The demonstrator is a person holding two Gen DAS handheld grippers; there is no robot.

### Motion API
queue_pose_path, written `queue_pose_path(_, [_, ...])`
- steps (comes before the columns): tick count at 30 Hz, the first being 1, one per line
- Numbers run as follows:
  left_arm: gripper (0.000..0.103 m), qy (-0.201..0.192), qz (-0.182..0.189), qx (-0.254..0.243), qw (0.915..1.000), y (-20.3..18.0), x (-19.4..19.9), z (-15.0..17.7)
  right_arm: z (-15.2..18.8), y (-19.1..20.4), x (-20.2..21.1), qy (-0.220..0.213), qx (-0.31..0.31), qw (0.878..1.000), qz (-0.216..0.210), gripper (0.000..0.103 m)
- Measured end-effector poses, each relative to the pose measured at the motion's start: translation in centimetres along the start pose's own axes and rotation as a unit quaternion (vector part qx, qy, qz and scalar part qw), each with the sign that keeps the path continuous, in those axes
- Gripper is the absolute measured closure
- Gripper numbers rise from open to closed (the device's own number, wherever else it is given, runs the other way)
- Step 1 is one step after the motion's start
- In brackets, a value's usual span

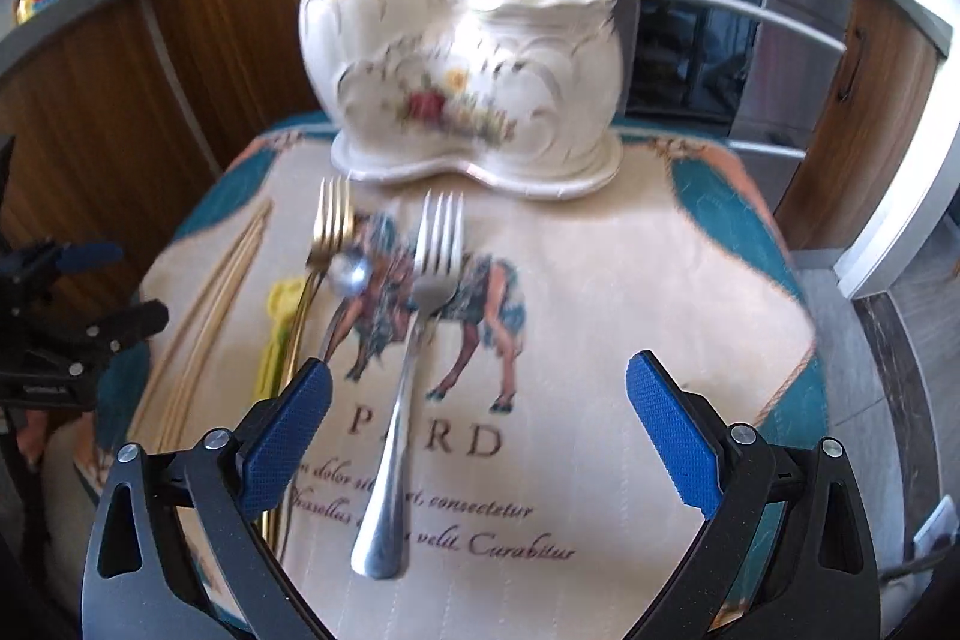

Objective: Organize utensils
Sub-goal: 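Withdraw both open tools back over the placemat, then grasp the silver fork with the right tool while the left tool grasps another chopstick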

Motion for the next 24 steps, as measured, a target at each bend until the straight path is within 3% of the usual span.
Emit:
queue_pose_path(4, [0.016,0.013,0.004,-0.009,0.9999,-0.5,-0.3,0.4,0.4,0.8,-0.5,0.016,0.014,1.0,-0.001,0.008])
queue_pose_path(9, [0.035,0.032,0.012,-0.016,0.9993,-0.8,-0.4,0.9,0.2,1.6,-1.2,0.031,0.036,0.999,0.017,0.04])
queue_pose_path(12, [0.048,0.048,0.021,-0.022,0.9984,-1.2,-0.6,1.2,0.2,2.2,-1.8,0.044,0.041,0.998,0.004,0.052])
queue_pose_path(14, [0.057,0.063,0.023,-0.028,0.9974,-1.4,-1.0,1.5,0.2,2.5,-2.3,0.053,0.04,0.998,0.0,0.058])
queue_pose_path(21, [0.065,0.086,0.027,-0.03,0.9955,-2.1,-1.5,1.3,-0.7,2.6,-2.9,0.054,0.027,0.998,0.005,0.074])
queue_pose_path(24, [0.077,0.087,0.019,-0.037,0.9953,-2.3,-1.6,1.0,-0.8,2.7,-3.1,0.054,0.026,0.998,0.006,0.086])
Point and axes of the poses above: each gripper's, at about its wrist camera, not at the fingertips, and x roughly against the way its jaws point, y to its left, z to its underside, the point moved 9 cm from there along -x, roughly the way its jaws point, and after that the axes turned 8 degrees about y, right-handed, at the moved point
